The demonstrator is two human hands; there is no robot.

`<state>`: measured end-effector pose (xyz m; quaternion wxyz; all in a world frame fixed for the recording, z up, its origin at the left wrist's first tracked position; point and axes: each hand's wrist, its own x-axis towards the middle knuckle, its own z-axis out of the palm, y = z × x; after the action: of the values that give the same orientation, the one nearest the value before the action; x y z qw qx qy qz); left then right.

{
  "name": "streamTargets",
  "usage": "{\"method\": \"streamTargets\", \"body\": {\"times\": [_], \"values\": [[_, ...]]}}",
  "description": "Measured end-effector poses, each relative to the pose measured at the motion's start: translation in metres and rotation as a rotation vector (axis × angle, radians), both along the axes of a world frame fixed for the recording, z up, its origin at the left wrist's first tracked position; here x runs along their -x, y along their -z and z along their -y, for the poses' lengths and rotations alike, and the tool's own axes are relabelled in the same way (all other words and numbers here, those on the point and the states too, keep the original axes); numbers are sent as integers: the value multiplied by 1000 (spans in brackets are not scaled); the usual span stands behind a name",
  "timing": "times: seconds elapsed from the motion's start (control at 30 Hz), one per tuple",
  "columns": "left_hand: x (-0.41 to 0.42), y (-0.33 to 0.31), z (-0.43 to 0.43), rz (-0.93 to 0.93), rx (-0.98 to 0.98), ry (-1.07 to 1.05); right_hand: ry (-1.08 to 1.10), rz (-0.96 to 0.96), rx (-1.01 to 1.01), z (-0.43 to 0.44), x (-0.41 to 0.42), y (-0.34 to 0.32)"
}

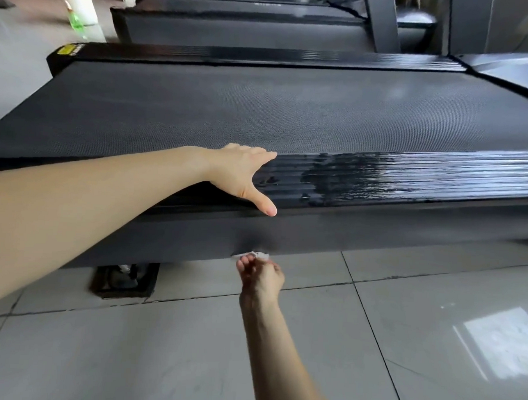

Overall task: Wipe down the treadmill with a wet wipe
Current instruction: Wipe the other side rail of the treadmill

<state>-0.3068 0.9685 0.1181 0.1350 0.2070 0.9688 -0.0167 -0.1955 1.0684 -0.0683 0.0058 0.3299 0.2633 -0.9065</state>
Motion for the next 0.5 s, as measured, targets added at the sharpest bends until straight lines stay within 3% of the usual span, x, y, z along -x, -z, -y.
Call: {"method": "streamTargets", "body": {"times": [0.27,0.4,0.5], "values": [[-5,-1,0,20,-44,-33,404,-8,-316,-116,42,-23],[-5,0,2,0,1,-61,329,-85,-508,-46,18,-20],[0,1,1,30,33,-61,112,-209,-657,2,-12,-19]]}}
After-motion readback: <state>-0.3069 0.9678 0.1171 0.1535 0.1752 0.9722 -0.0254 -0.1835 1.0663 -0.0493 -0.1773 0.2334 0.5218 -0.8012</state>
